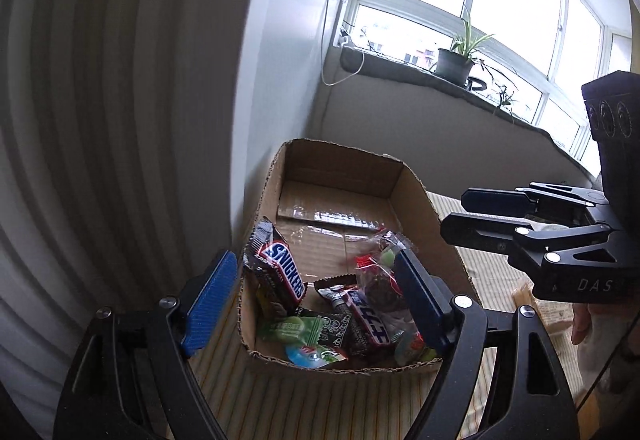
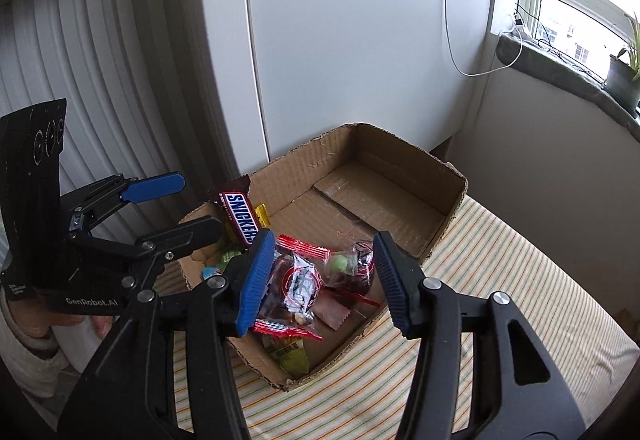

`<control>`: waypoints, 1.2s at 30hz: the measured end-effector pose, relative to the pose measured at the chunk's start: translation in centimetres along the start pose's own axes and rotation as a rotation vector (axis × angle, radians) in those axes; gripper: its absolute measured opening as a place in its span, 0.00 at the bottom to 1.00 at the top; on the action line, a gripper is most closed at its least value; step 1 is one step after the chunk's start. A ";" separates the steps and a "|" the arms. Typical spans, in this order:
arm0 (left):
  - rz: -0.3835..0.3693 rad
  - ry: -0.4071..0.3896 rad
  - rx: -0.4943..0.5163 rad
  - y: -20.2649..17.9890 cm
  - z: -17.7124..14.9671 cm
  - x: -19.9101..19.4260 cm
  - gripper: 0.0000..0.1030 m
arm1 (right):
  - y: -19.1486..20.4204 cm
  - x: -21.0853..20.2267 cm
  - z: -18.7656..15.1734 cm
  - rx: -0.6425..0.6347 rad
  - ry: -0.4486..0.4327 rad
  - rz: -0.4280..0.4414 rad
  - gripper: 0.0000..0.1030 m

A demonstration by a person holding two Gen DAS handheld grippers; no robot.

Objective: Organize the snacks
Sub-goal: 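Move both open tools to either side of the bread bag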

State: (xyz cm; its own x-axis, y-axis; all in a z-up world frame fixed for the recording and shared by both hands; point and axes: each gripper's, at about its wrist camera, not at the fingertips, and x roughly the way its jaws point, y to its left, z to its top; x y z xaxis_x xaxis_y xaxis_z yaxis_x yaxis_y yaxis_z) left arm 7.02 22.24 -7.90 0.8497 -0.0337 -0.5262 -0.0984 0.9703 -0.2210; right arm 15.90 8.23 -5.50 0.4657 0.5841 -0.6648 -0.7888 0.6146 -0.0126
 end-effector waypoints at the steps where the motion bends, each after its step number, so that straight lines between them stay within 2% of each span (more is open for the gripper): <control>1: 0.007 -0.008 -0.002 0.2 0.1 -0.5 0.79 | 0.2 -0.2 0.0 -0.003 -0.004 0.001 0.52; 2: 0.017 -0.015 -0.006 0.5 0.1 -0.9 0.79 | 0.4 -0.5 0.0 -0.006 -0.009 0.003 0.53; 6: 0.050 -0.036 -0.029 1.4 0.5 -2.3 0.79 | 1.3 -1.5 -0.3 -0.012 -0.031 -0.006 0.68; 12: 0.074 -0.052 -0.040 1.1 0.3 -3.8 0.79 | 2.7 -3.8 -2.3 0.001 -0.098 -0.075 1.00; 15: 0.075 -0.059 -0.037 0.1 0.0 -4.2 0.79 | 2.9 -4.8 -4.3 0.013 -0.117 -0.128 1.00; 20: 0.047 -0.044 -0.020 -2.9 -0.8 -4.2 0.80 | 0.7 -7.2 -8.4 0.117 -0.126 -0.152 1.00; 23: 0.021 -0.019 0.023 -6.2 -1.3 -3.6 0.80 | -1.9 -9.4 -11.4 0.201 -0.128 -0.194 1.00; 30: -0.043 0.006 0.162 -15.0 -2.5 -2.8 0.80 | -8.9 -16.3 -18.0 0.415 -0.126 -0.401 1.00; 36: -0.059 0.019 0.259 -21.2 -2.7 -3.1 0.80 | -11.1 -22.0 -21.3 0.496 -0.175 -0.491 1.00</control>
State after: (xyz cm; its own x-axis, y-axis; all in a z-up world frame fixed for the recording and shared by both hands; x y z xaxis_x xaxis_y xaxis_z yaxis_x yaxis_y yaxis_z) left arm 5.10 1.17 -3.77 0.8401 -0.0940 -0.5342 0.0890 0.9954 -0.0353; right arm 5.92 -22.74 -6.67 0.8100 0.2295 -0.5397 -0.2160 0.9723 0.0892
